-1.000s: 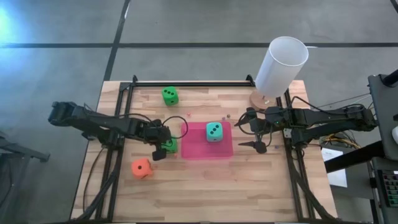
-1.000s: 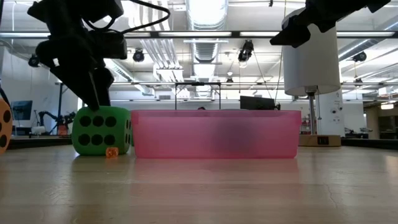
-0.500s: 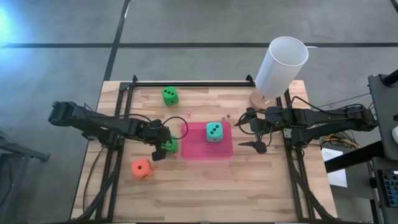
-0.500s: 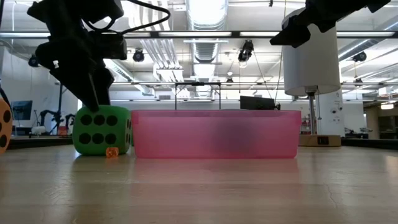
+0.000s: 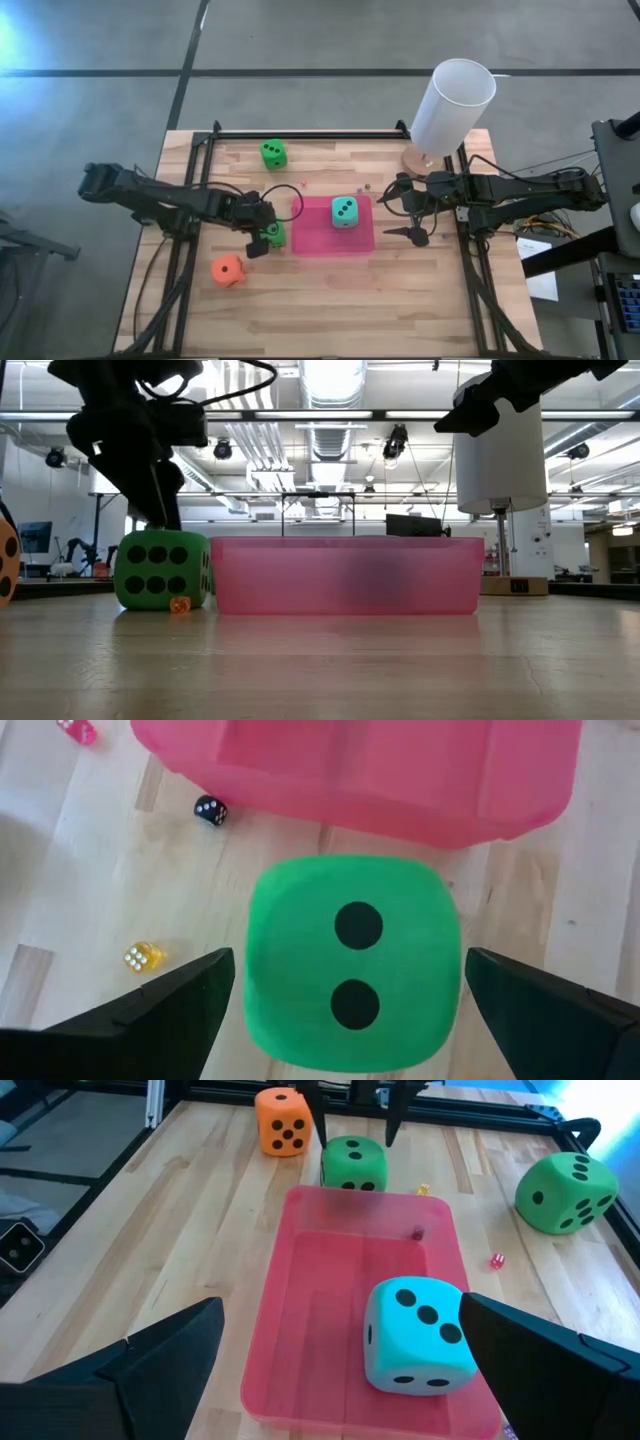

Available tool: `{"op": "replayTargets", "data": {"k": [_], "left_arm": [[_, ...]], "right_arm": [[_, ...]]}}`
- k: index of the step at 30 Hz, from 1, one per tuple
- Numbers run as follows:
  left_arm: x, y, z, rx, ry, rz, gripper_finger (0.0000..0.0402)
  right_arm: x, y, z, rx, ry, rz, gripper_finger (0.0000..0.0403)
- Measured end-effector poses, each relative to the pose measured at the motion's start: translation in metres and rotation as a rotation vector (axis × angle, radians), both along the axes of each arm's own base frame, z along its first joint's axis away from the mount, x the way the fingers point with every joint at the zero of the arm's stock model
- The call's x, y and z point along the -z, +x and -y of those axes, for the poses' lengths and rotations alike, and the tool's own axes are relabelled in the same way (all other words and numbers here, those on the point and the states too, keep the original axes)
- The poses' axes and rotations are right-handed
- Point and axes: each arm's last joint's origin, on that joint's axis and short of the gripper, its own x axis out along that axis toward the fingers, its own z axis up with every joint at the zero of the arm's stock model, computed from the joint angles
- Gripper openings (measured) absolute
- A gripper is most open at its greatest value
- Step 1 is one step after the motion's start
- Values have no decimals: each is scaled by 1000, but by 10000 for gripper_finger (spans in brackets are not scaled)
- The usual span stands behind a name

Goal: Pick & Place Dice
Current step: Put the bottom large green die into the pink bin

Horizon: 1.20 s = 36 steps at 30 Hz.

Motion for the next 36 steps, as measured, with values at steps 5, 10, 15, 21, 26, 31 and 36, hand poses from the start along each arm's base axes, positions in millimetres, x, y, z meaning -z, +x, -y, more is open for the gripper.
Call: {"op": "replayTargets", "data": {"k": [5, 10, 15, 21, 26, 31, 36], "left_arm": [[4, 3, 1, -11, -19, -28, 399], [8, 18, 3, 27, -14, -110, 400], [0, 26, 4, 34, -22, -191, 399], [-12, 33, 4, 32, -16, -197, 399], [-16, 34, 4, 20, -2, -189, 399], [-9, 34, 3, -30, -13, -225, 399], [-7, 34, 4, -47, -25, -232, 399]], "right_arm": [[0, 0, 0, 0, 1, 0, 400], [0, 0, 0, 0, 0, 1, 400], [0, 0, 0, 1, 1, 0, 400], [0, 0, 0, 1, 2, 0, 400], [0, 0, 0, 1, 2, 0, 400], [0, 0, 0, 1, 2, 0, 400], [0, 0, 0, 1, 2, 0, 400]]}}
